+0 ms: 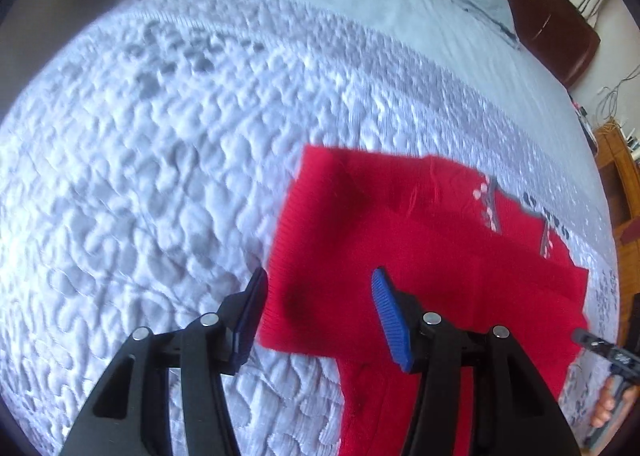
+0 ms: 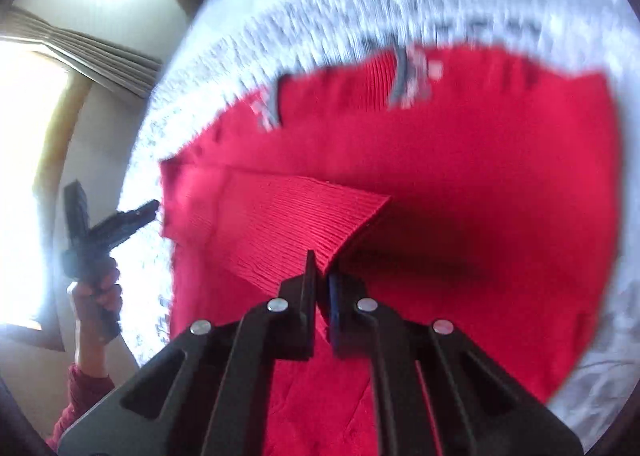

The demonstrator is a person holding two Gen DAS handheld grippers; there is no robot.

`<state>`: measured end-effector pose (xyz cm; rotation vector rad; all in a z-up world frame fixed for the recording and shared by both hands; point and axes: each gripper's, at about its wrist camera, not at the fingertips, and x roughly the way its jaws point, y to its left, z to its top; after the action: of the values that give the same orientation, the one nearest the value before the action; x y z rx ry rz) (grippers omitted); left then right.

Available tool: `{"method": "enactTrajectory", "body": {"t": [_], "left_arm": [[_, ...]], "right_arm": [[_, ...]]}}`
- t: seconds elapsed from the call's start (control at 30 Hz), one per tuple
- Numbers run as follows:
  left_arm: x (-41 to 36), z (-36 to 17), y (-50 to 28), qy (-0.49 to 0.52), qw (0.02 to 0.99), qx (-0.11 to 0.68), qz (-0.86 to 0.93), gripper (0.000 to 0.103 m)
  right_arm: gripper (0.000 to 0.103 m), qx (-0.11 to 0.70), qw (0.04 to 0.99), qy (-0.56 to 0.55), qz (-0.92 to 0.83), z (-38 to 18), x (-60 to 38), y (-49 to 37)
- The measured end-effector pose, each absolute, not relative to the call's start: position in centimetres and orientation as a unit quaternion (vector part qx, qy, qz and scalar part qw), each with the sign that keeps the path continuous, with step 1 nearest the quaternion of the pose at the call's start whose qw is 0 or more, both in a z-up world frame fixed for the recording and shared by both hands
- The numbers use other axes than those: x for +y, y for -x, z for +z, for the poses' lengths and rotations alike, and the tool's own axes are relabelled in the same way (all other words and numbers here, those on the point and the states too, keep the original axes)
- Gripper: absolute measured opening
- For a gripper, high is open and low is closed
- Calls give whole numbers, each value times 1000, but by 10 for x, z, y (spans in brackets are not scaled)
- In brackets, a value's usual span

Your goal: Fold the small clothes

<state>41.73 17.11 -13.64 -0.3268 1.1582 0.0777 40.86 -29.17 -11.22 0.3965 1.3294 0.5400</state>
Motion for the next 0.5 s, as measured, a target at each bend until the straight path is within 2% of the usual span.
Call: {"method": "enactTrajectory", "body": {"t": [0.17,0.3,0.4,0.43,0.47,0.5], "left_arm": [[151,-127,-435,93,840,531,62,56],[118,-150,-448,24,831,551,71,56],[99,-183,-455,-30,805,585,91,57],[96,-187,-456,-42,807,581,96,57],[94,-186,-456,-46,808,579,98,57],[95,-183,-455,-39,808,580,96,56]], "right_arm": [[4,580,783,-111,196,-73,-324,-424],[5,605,779,-96,135,-99,-351,-439],[15,638,757,-93,107,-135,-371,-438],[19,648,752,-78,89,-147,-375,-436],[28,650,750,-85,88,-152,-381,-436],[29,647,749,-100,99,-154,-384,-434]]}}
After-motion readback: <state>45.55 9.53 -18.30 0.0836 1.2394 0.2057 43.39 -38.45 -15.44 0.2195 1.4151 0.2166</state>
